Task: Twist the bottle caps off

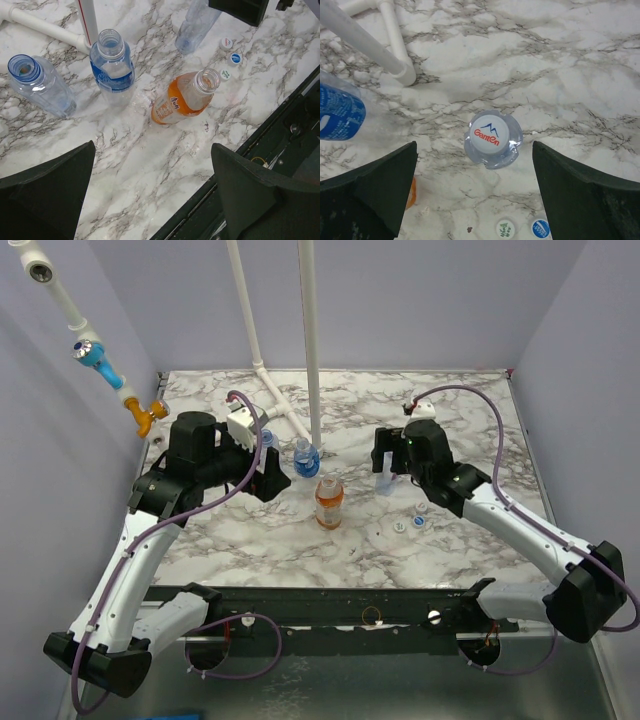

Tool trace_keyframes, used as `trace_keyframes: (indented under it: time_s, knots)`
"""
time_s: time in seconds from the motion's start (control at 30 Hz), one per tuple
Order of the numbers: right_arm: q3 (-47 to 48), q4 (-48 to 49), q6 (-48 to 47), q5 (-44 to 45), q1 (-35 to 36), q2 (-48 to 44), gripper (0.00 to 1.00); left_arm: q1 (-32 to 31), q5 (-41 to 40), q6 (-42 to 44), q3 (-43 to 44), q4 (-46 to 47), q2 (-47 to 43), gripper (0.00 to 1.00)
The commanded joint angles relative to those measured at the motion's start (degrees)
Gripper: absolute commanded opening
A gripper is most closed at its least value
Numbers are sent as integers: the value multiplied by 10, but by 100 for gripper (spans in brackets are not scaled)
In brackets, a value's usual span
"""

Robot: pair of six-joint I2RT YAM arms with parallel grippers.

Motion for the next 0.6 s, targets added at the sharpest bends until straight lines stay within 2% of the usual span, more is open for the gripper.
trace_keyframes:
  time_s: [0.0, 0.57]
  knots:
    - [-22, 24, -18, 41, -6, 24, 99, 8, 27, -2, 19, 11, -3, 99]
    - [-57, 130, -52, 50, -24, 62, 88, 17, 49, -8, 6, 19, -3, 99]
